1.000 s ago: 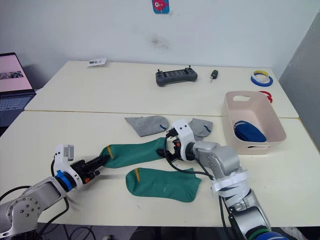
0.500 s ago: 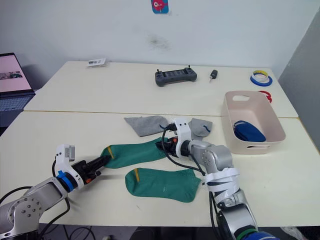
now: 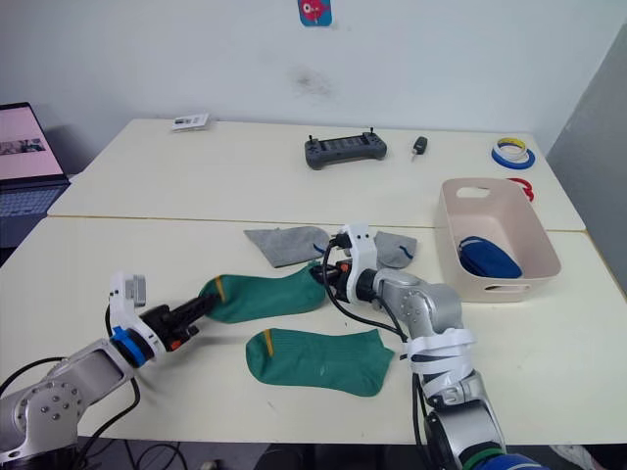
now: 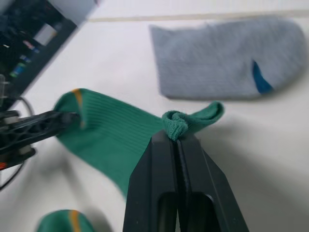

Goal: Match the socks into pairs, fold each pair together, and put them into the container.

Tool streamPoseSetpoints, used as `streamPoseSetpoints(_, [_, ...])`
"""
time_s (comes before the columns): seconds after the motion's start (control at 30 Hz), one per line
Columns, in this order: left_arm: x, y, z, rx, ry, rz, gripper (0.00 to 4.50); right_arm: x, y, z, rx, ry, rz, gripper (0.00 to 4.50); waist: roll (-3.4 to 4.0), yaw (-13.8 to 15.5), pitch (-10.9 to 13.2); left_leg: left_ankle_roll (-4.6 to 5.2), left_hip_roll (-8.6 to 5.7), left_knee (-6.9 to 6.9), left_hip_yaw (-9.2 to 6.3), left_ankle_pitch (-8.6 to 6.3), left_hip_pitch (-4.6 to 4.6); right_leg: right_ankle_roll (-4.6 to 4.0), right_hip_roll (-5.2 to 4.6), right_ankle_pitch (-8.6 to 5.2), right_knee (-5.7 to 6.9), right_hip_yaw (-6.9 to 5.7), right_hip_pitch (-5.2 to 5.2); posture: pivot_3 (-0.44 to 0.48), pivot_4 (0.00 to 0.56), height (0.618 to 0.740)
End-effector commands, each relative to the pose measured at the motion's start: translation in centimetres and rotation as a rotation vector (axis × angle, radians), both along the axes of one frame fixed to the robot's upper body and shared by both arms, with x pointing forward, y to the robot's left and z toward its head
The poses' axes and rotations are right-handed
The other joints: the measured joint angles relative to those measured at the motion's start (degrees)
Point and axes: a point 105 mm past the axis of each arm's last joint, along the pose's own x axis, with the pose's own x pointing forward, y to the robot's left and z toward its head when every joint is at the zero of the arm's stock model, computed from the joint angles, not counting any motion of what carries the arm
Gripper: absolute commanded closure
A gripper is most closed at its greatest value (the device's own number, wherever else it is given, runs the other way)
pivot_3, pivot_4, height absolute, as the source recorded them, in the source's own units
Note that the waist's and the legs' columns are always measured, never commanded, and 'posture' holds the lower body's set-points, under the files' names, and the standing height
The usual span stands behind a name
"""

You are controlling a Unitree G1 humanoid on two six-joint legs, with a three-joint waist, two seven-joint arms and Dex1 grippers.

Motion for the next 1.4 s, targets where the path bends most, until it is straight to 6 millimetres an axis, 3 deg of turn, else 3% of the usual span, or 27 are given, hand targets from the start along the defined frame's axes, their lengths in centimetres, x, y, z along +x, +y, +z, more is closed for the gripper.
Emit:
streamPoseSetpoints(0.03, [-0.6,-1.7,4.3,-0.031,-0.120,-0.101,4.50,-1.8,-1.2,3.8,0.106,-0.107,0.047,4.47,0.00,-0.1,0.0,0.00,0.00,0.00,0.02,0.00,0.01,0.00,-0.01,0.00,0.00,0.01,0.00,0.000,0.150,0.740])
streamPoseSetpoints(0.13, [-1.7,-3.6,6.3,-0.077,-0.138,-0.217,4.50,-4.1,-3.0,5.4,0.166,-0.145,0.077,4.47,0.00,-0.1,0.0,0.00,0.00,0.00,-0.01,-0.01,0.00,0.00,-0.01,0.00,-0.03,0.01,0.01,0.000,0.150,0.740])
streamPoseSetpoints(0.23, [-3.0,-4.9,6.6,-0.105,-0.090,-0.305,4.50,-6.3,-4.6,5.4,0.174,-0.156,0.097,4.47,0.00,-0.1,0.0,0.01,0.00,-0.03,-0.01,-0.01,0.01,0.01,-0.01,-0.01,-0.05,0.02,0.02,0.000,0.150,0.740])
streamPoseSetpoints(0.37, [-5.4,-5.7,4.4,-0.115,0.086,-0.396,4.50,-9.5,-6.7,3.9,0.172,-0.086,0.106,4.47,0.03,-0.3,0.0,0.01,0.03,-0.14,0.03,-0.01,0.06,0.00,0.00,-0.01,-0.06,0.08,0.00,0.000,0.150,0.740])
streamPoseSetpoints(0.53, [-5.6,-5.9,1.5,-0.100,0.204,-0.370,4.50,-11.6,-8.0,-0.1,0.033,0.021,0.068,4.47,0.05,-0.1,0.0,0.00,0.01,-0.21,0.04,0.00,0.11,0.01,0.00,-0.03,-0.11,0.07,0.03,0.000,0.150,0.740])
streamPoseSetpoints(0.77, [-5.9,-6.1,-4.0,0.000,0.369,-0.326,4.50,-12.0,-8.8,-4.1,-0.129,0.055,0.029,4.47,0.05,0.0,0.0,-0.04,-0.01,-0.53,0.15,0.02,0.13,0.15,0.04,-0.11,-0.51,0.15,0.03,0.000,0.150,0.740])
streamPoseSetpoints(0.83, [-6.0,-6.0,-4.5,0.011,0.379,-0.319,4.50,-12.1,-8.9,-4.4,-0.150,0.044,0.030,4.47,0.05,-0.1,0.0,-0.05,0.00,-0.65,0.15,0.03,0.12,0.11,0.04,-0.09,-0.66,0.15,0.02,0.000,0.150,0.740])
streamPoseSetpoints(0.97, [-6.0,-5.9,-4.0,0.007,0.346,-0.319,4.50,-11.9,-9.2,-4.5,-0.156,0.016,0.018,4.47,0.05,-0.1,0.0,-0.05,0.03,-0.72,0.14,0.03,0.11,0.02,0.04,-0.03,-0.77,0.13,0.04,0.000,0.150,0.740])
streamPoseSetpoints(1.23, [-6.8,-6.2,-0.1,-0.066,0.239,-0.376,4.50,-12.1,-8.9,-2.0,-0.071,-0.048,0.049,4.47,0.04,-0.1,0.0,-0.05,0.03,-0.72,0.13,0.03,0.09,0.02,0.02,-0.03,-0.80,0.12,0.07,0.000,0.150,0.740])
streamPoseSetpoints(1.4, [-7.2,-6.0,-1.4,-0.069,0.288,-0.338,4.50,-11.6,-9.1,-2.0,-0.079,-0.044,0.039,4.47,0.04,0.0,0.0,-0.05,0.02,-0.71,0.12,0.03,0.11,0.02,0.02,-0.03,-0.80,0.12,0.08,0.000,0.150,0.740])
